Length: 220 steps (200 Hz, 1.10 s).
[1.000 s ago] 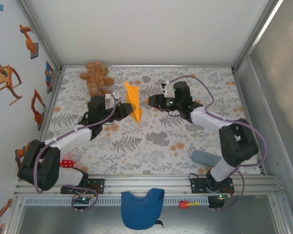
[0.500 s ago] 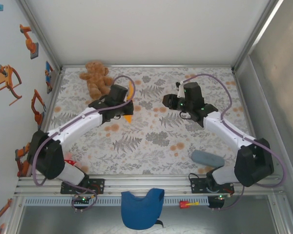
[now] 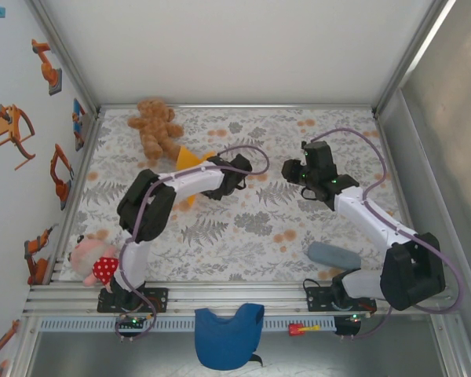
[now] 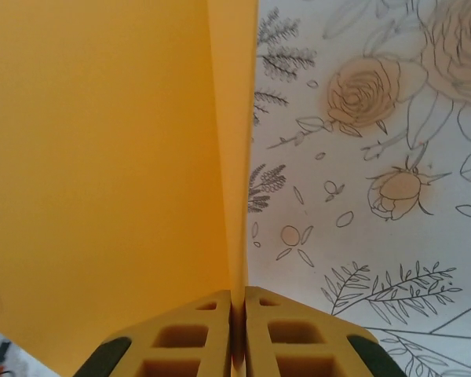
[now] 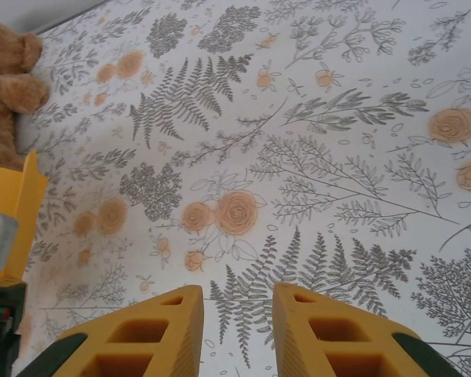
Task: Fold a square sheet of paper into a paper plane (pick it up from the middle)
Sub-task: Turn over the paper at the center of the table.
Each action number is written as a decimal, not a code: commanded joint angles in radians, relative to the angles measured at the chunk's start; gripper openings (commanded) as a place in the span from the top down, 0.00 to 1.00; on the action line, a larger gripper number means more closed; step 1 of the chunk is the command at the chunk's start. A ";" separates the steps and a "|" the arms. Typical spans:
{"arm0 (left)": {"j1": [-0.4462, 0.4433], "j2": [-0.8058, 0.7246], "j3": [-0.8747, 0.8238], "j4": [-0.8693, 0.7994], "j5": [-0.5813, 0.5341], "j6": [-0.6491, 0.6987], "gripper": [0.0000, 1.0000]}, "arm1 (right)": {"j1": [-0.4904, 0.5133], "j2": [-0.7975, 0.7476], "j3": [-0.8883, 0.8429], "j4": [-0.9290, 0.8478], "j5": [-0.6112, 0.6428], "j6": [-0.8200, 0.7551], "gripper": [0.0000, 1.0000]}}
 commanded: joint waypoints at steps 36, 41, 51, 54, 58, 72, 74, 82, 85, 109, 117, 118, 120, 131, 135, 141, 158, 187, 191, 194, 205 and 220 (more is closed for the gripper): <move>-0.043 0.124 0.066 -0.087 -0.063 -0.006 0.88 | -0.021 -0.019 -0.017 -0.023 0.030 0.019 0.72; -0.045 0.129 0.068 -0.086 -0.049 -0.011 0.87 | -0.022 -0.018 -0.017 -0.025 0.029 0.019 0.72; -0.051 0.137 0.064 -0.079 -0.029 -0.016 0.86 | -0.022 -0.016 -0.019 -0.027 0.029 0.022 0.73; -0.050 0.139 0.064 -0.076 -0.022 -0.018 0.86 | -0.022 -0.015 -0.018 -0.026 0.028 0.024 0.73; -0.052 0.141 0.062 -0.074 -0.015 -0.021 0.85 | -0.023 -0.014 -0.021 -0.026 0.028 0.024 0.73; -0.053 0.147 0.060 -0.067 0.009 -0.033 0.84 | -0.023 -0.009 -0.022 -0.027 0.023 0.031 0.73; -0.053 0.147 0.060 -0.067 0.010 -0.034 0.83 | -0.023 -0.008 -0.022 -0.027 0.022 0.031 0.73; -0.053 0.148 0.060 -0.064 0.022 -0.039 0.82 | -0.023 -0.004 -0.022 -0.027 0.019 0.035 0.73; -0.054 0.148 0.059 -0.061 0.025 -0.041 0.82 | -0.023 -0.003 -0.023 -0.027 0.017 0.037 0.73; -0.057 0.136 0.060 -0.049 0.056 -0.050 0.80 | -0.022 0.011 -0.020 -0.025 0.005 0.044 0.73; -0.057 0.129 0.059 -0.044 0.072 -0.054 0.79 | -0.022 0.015 -0.019 -0.026 0.005 0.046 0.73; -0.057 0.127 0.059 -0.044 0.074 -0.054 0.79 | -0.022 0.015 -0.019 -0.026 0.005 0.047 0.73; -0.056 0.124 0.059 -0.043 0.078 -0.056 0.78 | -0.022 0.016 -0.019 -0.025 0.004 0.047 0.73; -0.058 0.108 0.057 -0.034 0.112 -0.065 0.77 | -0.023 0.017 -0.018 -0.025 0.005 0.050 0.73; -0.058 0.101 0.055 -0.031 0.123 -0.068 0.76 | -0.022 0.017 -0.019 -0.024 0.005 0.052 0.73; -0.060 0.089 0.053 -0.023 0.140 -0.076 0.75 | -0.023 0.016 -0.021 -0.024 0.006 0.053 0.74; -0.064 0.052 0.040 -0.004 0.210 -0.098 0.71 | -0.023 0.016 -0.020 -0.024 0.009 0.059 0.73; -0.073 -0.029 0.001 0.052 0.342 -0.140 0.62 | -0.024 0.024 -0.019 -0.024 0.017 0.072 0.73; -0.075 -0.039 -0.004 0.062 0.369 -0.141 0.60 | -0.023 0.025 -0.019 -0.025 0.018 0.073 0.73; -0.076 -0.049 -0.011 0.072 0.391 -0.141 0.59 | -0.023 0.027 -0.019 -0.025 0.019 0.075 0.73; -0.083 -0.078 -0.034 0.110 0.464 -0.141 0.56 | -0.023 0.031 -0.017 -0.023 0.019 0.080 0.73; -0.092 -0.121 -0.070 0.160 0.555 -0.153 0.55 | -0.024 0.037 -0.016 -0.018 0.017 0.084 0.73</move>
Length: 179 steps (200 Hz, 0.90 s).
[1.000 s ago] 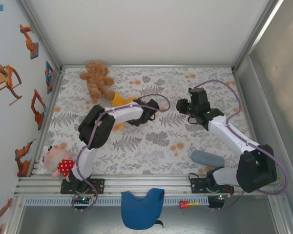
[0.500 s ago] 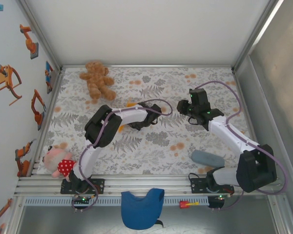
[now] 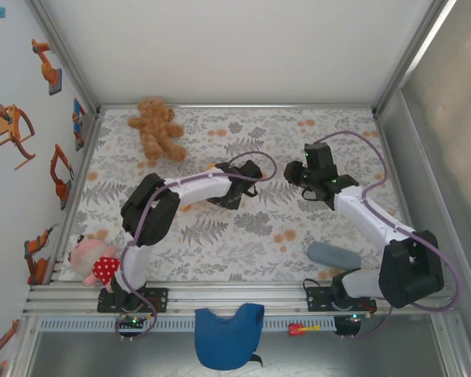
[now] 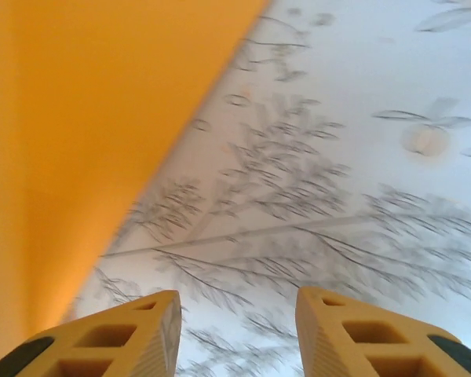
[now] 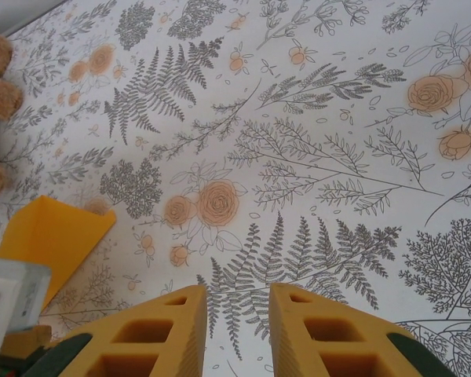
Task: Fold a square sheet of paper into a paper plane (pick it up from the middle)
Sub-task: Turn over the paper at the center of the table, then fold the wing for the fifth time at the center of the table.
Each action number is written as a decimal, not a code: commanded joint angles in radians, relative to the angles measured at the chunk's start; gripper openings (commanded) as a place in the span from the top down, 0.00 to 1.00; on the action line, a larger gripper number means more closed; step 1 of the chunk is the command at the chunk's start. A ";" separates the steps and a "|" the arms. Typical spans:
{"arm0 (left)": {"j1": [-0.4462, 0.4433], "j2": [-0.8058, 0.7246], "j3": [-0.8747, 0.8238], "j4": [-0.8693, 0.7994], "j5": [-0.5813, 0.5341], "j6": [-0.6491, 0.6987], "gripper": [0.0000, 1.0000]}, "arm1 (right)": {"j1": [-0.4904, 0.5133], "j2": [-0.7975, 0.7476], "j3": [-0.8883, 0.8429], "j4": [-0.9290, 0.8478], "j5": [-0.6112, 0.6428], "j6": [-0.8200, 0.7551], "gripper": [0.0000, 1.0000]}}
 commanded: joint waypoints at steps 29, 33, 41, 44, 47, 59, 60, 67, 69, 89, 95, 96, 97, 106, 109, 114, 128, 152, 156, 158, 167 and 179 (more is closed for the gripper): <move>-0.015 -0.190 -0.156 0.212 0.354 -0.064 0.51 | -0.008 0.033 -0.001 0.002 0.006 0.032 0.73; -0.014 -0.206 -0.170 0.231 0.369 -0.065 0.50 | -0.009 0.035 0.000 0.003 0.005 0.034 0.73; -0.011 -0.243 -0.199 0.261 0.388 -0.066 0.48 | -0.008 0.040 0.000 0.004 0.003 0.037 0.73; -0.009 -0.255 -0.209 0.271 0.394 -0.067 0.48 | -0.009 0.041 0.001 0.004 0.003 0.038 0.73; -0.007 -0.267 -0.221 0.278 0.397 -0.069 0.47 | -0.008 0.042 0.001 0.004 0.002 0.039 0.73; 0.011 -0.309 -0.267 0.307 0.399 -0.078 0.45 | -0.008 0.047 -0.002 0.009 -0.006 0.042 0.73; 0.014 -0.313 -0.271 0.309 0.400 -0.078 0.45 | -0.008 0.047 -0.001 0.010 -0.007 0.042 0.73; 0.029 -0.338 -0.300 0.325 0.395 -0.082 0.43 | -0.008 0.051 -0.001 0.013 -0.012 0.045 0.73; 0.032 -0.345 -0.309 0.330 0.393 -0.083 0.43 | -0.009 0.051 -0.001 0.015 -0.012 0.045 0.73; 0.094 -0.396 -0.383 0.353 0.379 -0.102 0.40 | -0.008 0.060 -0.004 0.029 -0.034 0.051 0.72; 0.115 -0.406 -0.403 0.361 0.383 -0.104 0.40 | -0.008 0.063 -0.005 0.032 -0.040 0.054 0.72; 0.115 -0.407 -0.407 0.362 0.383 -0.105 0.40 | -0.009 0.063 -0.005 0.033 -0.041 0.054 0.72; 0.120 -0.409 -0.411 0.364 0.383 -0.106 0.40 | -0.008 0.064 -0.005 0.034 -0.042 0.054 0.72; 0.153 -0.422 -0.440 0.385 0.392 -0.109 0.39 | -0.009 0.070 -0.005 0.038 -0.052 0.056 0.72; 0.165 -0.425 -0.448 0.390 0.395 -0.109 0.39 | -0.008 0.072 -0.005 0.040 -0.054 0.057 0.72; 0.179 -0.429 -0.458 0.398 0.397 -0.108 0.39 | -0.009 0.076 -0.006 0.042 -0.059 0.059 0.72; 0.220 -0.432 -0.475 0.413 0.401 -0.101 0.38 | -0.008 0.084 -0.007 0.049 -0.071 0.062 0.73; 0.283 -0.405 -0.457 0.432 0.410 -0.082 0.37 | -0.008 0.096 -0.005 0.060 -0.088 0.071 0.73; 0.291 -0.399 -0.453 0.435 0.413 -0.078 0.37 | -0.009 0.098 -0.004 0.060 -0.092 0.072 0.73; 0.294 -0.395 -0.451 0.436 0.414 -0.076 0.38 | -0.009 0.099 -0.004 0.061 -0.094 0.073 0.73; 0.307 -0.379 -0.438 0.439 0.418 -0.068 0.38 | -0.008 0.104 -0.002 0.063 -0.101 0.073 0.73; 0.323 -0.356 -0.425 0.446 0.424 -0.061 0.38 | -0.008 0.106 -0.003 0.065 -0.106 0.076 0.73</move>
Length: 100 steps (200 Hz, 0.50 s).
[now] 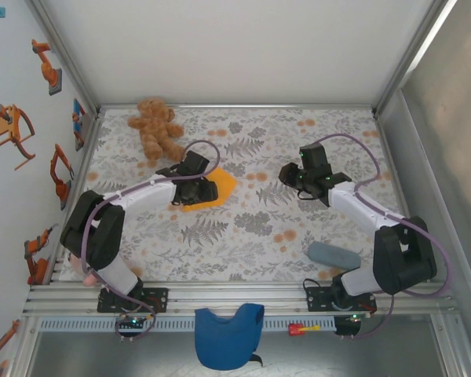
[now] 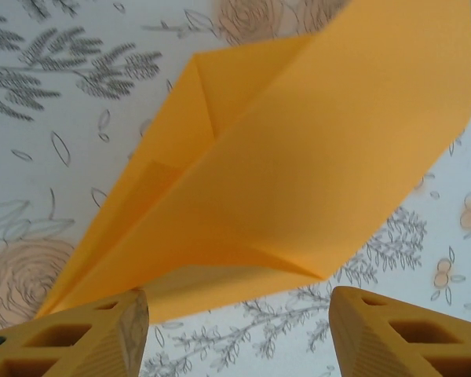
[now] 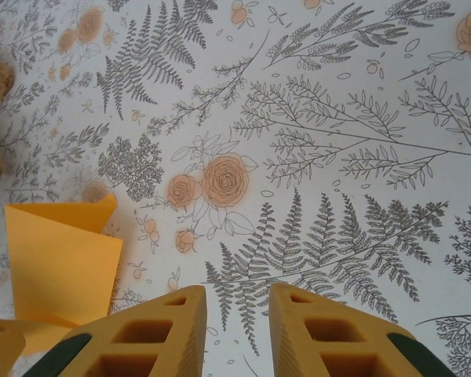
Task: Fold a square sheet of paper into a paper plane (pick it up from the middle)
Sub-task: Fold the wing for the fifth time at the center of the table.
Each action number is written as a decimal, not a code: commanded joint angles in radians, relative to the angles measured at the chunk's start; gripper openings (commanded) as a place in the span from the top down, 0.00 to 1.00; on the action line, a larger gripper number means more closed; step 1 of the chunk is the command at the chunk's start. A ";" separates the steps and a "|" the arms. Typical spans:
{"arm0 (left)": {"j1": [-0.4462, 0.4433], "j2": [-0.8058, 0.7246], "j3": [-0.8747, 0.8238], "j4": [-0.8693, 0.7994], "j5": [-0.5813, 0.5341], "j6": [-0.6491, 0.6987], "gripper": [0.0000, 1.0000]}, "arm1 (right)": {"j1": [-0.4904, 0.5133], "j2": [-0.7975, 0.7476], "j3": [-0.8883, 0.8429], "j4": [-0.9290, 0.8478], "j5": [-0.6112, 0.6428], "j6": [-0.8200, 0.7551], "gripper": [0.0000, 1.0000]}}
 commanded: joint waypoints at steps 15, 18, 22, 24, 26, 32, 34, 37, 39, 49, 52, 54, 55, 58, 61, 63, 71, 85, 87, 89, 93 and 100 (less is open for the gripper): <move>0.046 0.069 0.046 0.050 0.051 0.025 0.38 | -0.007 0.015 -0.002 0.030 -0.026 0.021 0.73; 0.049 0.073 0.048 0.053 0.056 0.024 0.38 | -0.007 0.015 -0.004 0.030 -0.027 0.022 0.74; 0.054 0.079 0.049 0.057 0.061 0.024 0.38 | -0.006 0.017 -0.004 0.030 -0.028 0.022 0.74; 0.055 0.082 0.049 0.060 0.063 0.024 0.38 | -0.006 0.017 -0.004 0.030 -0.029 0.022 0.74; 0.056 0.084 0.050 0.064 0.066 0.024 0.37 | -0.007 0.018 -0.004 0.030 -0.030 0.022 0.74; 0.062 0.092 0.049 0.070 0.071 0.022 0.38 | -0.006 0.019 -0.004 0.031 -0.032 0.022 0.74; 0.062 0.093 0.048 0.072 0.072 0.021 0.38 | -0.006 0.020 -0.004 0.031 -0.032 0.022 0.74; 0.066 0.095 0.051 0.073 0.073 0.020 0.38 | -0.006 0.020 -0.004 0.032 -0.034 0.022 0.74; 0.067 0.096 0.051 0.074 0.074 0.020 0.38 | -0.006 0.020 -0.003 0.031 -0.034 0.022 0.74; 0.072 0.100 0.051 0.079 0.081 0.017 0.38 | -0.006 0.023 -0.002 0.031 -0.035 0.021 0.74; 0.075 0.102 0.051 0.081 0.081 0.017 0.38 | -0.006 0.023 -0.002 0.030 -0.036 0.021 0.74; 0.075 0.102 0.051 0.082 0.082 0.015 0.38 | -0.006 0.023 -0.002 0.031 -0.037 0.021 0.74; 0.076 0.102 0.051 0.083 0.082 0.015 0.38 | -0.006 0.024 -0.003 0.031 -0.037 0.021 0.74; 0.078 0.103 0.051 0.085 0.082 0.015 0.38 | -0.006 0.026 -0.002 0.031 -0.037 0.020 0.74; 0.080 0.106 0.051 0.087 0.084 0.014 0.38 | -0.006 0.027 -0.001 0.031 -0.038 0.020 0.74; 0.080 0.107 0.050 0.089 0.086 0.014 0.38 | -0.006 0.029 0.000 0.031 -0.038 0.021 0.74; 0.083 0.113 0.049 0.095 0.091 0.011 0.38 | -0.006 0.033 0.002 0.032 -0.042 0.020 0.74; 0.090 0.128 0.047 0.104 0.104 0.001 0.39 | -0.006 0.046 0.006 0.038 -0.056 0.022 0.74; 0.092 0.129 0.047 0.105 0.108 0.000 0.40 | -0.006 0.048 0.007 0.038 -0.059 0.022 0.74; 0.091 0.131 0.047 0.106 0.109 -0.002 0.40 | -0.006 0.051 0.007 0.041 -0.060 0.023 0.74; 0.093 0.134 0.046 0.108 0.112 -0.005 0.40 | -0.006 0.056 0.007 0.042 -0.066 0.026 0.74; 0.096 0.140 0.042 0.114 0.116 -0.012 0.41 | -0.006 0.063 0.007 0.050 -0.082 0.030 0.74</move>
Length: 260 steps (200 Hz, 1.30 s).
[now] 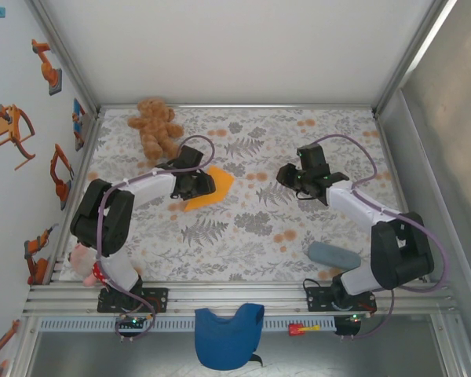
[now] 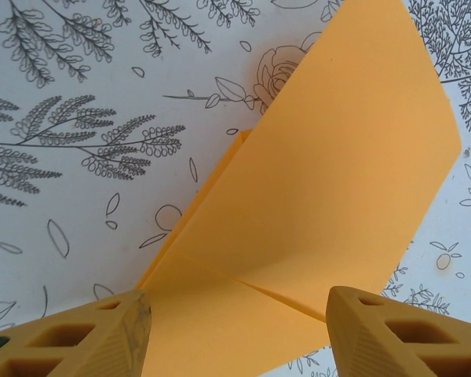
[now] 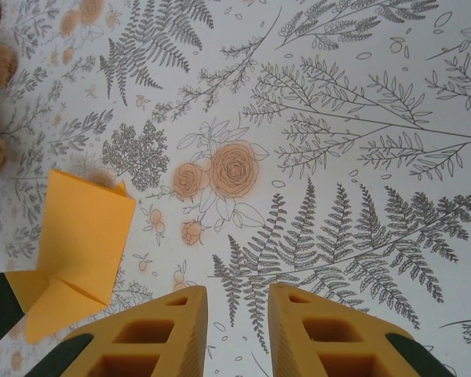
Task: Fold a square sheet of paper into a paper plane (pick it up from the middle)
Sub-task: Fold the wing for the fifth time at the center of the table.
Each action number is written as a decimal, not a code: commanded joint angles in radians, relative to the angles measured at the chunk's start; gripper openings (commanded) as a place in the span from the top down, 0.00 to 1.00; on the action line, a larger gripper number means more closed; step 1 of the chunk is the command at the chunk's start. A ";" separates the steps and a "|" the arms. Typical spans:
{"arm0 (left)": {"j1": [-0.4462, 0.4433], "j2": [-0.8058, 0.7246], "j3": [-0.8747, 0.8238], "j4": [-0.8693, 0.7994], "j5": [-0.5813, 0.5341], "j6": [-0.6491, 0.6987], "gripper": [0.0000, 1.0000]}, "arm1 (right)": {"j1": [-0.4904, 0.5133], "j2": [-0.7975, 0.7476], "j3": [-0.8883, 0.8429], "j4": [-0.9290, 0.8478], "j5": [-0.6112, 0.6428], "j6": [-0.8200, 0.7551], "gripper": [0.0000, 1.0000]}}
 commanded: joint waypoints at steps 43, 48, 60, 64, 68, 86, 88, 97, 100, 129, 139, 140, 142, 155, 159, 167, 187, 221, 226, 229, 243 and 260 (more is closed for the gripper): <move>0.028 0.046 -0.010 0.039 0.054 -0.066 0.51 | -0.004 0.093 -0.024 0.139 -0.168 0.112 0.74; 0.029 0.048 -0.012 0.040 0.059 -0.074 0.53 | -0.003 0.099 -0.030 0.158 -0.183 0.127 0.74; 0.028 0.051 -0.019 0.045 0.074 -0.092 0.57 | 0.006 0.112 -0.043 0.193 -0.206 0.162 0.73; 0.030 0.053 -0.022 0.051 0.083 -0.099 0.58 | 0.009 0.116 -0.045 0.202 -0.211 0.173 0.72; 0.028 0.053 -0.029 0.055 0.092 -0.110 0.60 | 0.014 0.120 -0.048 0.211 -0.215 0.183 0.71; 0.025 0.054 -0.055 0.079 0.124 -0.157 0.65 | 0.047 0.144 -0.051 0.247 -0.231 0.229 0.70; 0.027 0.054 -0.059 0.080 0.125 -0.162 0.66 | 0.052 0.147 -0.050 0.251 -0.233 0.234 0.69; 0.024 0.050 -0.075 0.088 0.133 -0.186 0.69 | 0.071 0.165 -0.048 0.262 -0.240 0.258 0.70; 0.023 0.048 -0.082 0.091 0.133 -0.192 0.70 | 0.079 0.171 -0.047 0.267 -0.243 0.266 0.70; 0.016 0.025 -0.122 0.094 0.129 -0.254 0.76 | 0.146 0.240 -0.033 0.329 -0.259 0.346 0.70; 0.016 0.021 -0.130 0.094 0.128 -0.266 0.77 | 0.166 0.267 -0.026 0.350 -0.255 0.366 0.70; 0.016 0.020 -0.131 0.094 0.127 -0.267 0.77 | 0.168 0.270 -0.025 0.352 -0.255 0.367 0.70; 0.016 0.021 -0.131 0.093 0.126 -0.270 0.77 | 0.172 0.275 -0.022 0.355 -0.255 0.370 0.70; 0.016 0.018 -0.132 0.087 0.119 -0.274 0.78 | 0.199 0.314 0.004 0.369 -0.265 0.386 0.70; 0.016 0.018 -0.131 0.080 0.117 -0.274 0.78 | 0.206 0.325 0.010 0.374 -0.267 0.390 0.70; 0.018 0.019 -0.128 0.071 0.111 -0.278 0.79 | 0.220 0.346 0.022 0.388 -0.268 0.403 0.70; 0.018 0.020 -0.128 0.068 0.108 -0.283 0.80 | 0.247 0.397 0.053 0.421 -0.268 0.433 0.71; 0.019 0.036 -0.128 0.078 0.124 -0.293 0.81 | 0.265 0.457 0.095 0.457 -0.251 0.465 0.72; 0.019 0.036 -0.129 0.082 0.127 -0.295 0.81 | 0.265 0.464 0.100 0.459 -0.251 0.470 0.72; 0.020 0.037 -0.130 0.083 0.130 -0.294 0.81 | 0.265 0.468 0.101 0.462 -0.251 0.472 0.72; 0.019 0.039 -0.130 0.088 0.133 -0.296 0.81 | 0.270 0.480 0.111 0.462 -0.245 0.477 0.73; 0.019 0.037 -0.131 0.084 0.130 -0.294 0.81 | 0.277 0.494 0.133 0.438 -0.239 0.473 0.74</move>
